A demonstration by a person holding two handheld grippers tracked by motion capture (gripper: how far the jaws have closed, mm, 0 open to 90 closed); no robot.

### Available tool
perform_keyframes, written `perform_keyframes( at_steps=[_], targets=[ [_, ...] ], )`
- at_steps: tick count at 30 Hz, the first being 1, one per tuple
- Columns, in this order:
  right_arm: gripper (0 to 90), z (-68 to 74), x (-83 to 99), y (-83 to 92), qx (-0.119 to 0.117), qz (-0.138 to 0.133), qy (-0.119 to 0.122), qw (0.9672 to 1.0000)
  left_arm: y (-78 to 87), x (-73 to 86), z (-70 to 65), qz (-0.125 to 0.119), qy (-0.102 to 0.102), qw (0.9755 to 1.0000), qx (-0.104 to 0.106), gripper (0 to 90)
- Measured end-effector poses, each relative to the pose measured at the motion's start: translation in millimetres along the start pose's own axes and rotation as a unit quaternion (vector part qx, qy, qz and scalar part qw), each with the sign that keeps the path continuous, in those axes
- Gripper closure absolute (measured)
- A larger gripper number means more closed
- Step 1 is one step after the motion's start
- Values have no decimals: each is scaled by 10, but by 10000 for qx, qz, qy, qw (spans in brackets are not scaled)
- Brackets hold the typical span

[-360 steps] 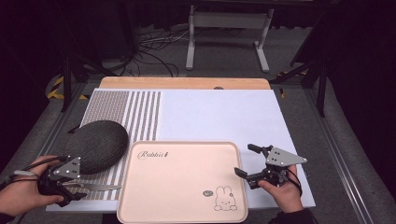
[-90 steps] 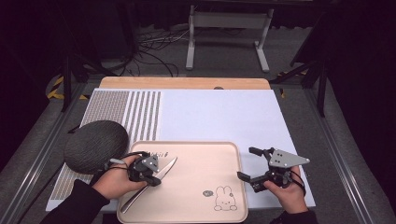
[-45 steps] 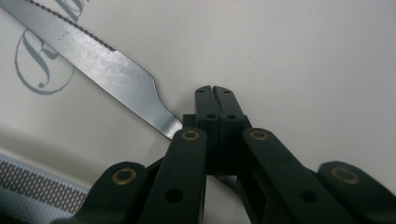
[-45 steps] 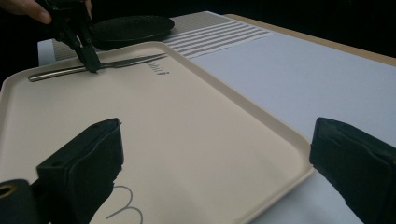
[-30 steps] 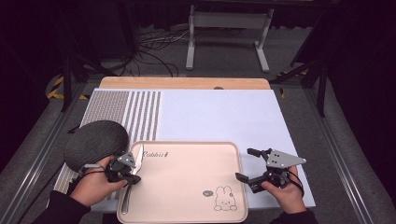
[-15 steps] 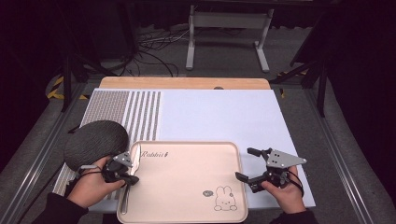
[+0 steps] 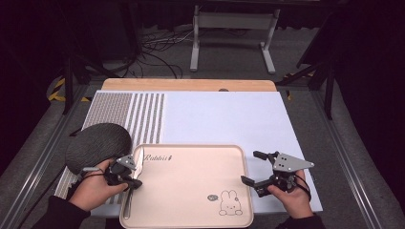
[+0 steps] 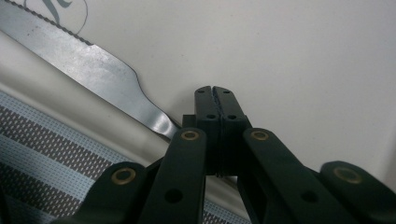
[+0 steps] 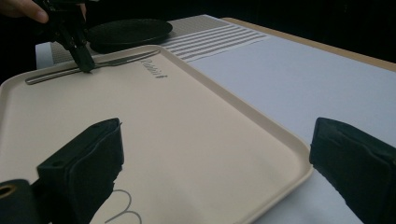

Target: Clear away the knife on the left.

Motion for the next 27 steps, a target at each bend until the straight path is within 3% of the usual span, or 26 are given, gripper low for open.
perform_keyframes(
  at_steps=[5,9,13,16,19,24,27],
  targets=[
    [39,4,-5,10,0,-32,-17,10000,88,-49,-7,-317,29,9995,-48,693],
    [39,6,-1,11,-2,-27,-25,10000,179,-106,-19,-708,57,9973,-159,362],
    [38,-1,9,1,-2,-7,-39,10000,265,-134,-10,-1048,-90,9939,-319,195],
    [38,-2,8,0,-4,-11,-46,10000,357,-135,-5,-1270,-199,9908,-413,155],
    [38,-1,6,4,-4,-21,-45,10000,427,-122,9,-1553,-205,9862,-534,114],
    [38,-8,3,27,39,-67,-54,10000,540,-43,17,-2046,-240,9771,-529,91],
    [38,-12,-8,31,89,-115,-32,9999,586,31,39,-2175,-253,9739,-605,94]
  ],
)
Point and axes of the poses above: each handheld gripper's, and its own axes: y roughly backward along the jaws, x roughly out of its underside, z roughly to its left, the point moved 5 cm from there along -y, roughly forward along the jaws, and after that the axes turned 2 degrees about y, right-handed, at the moved point
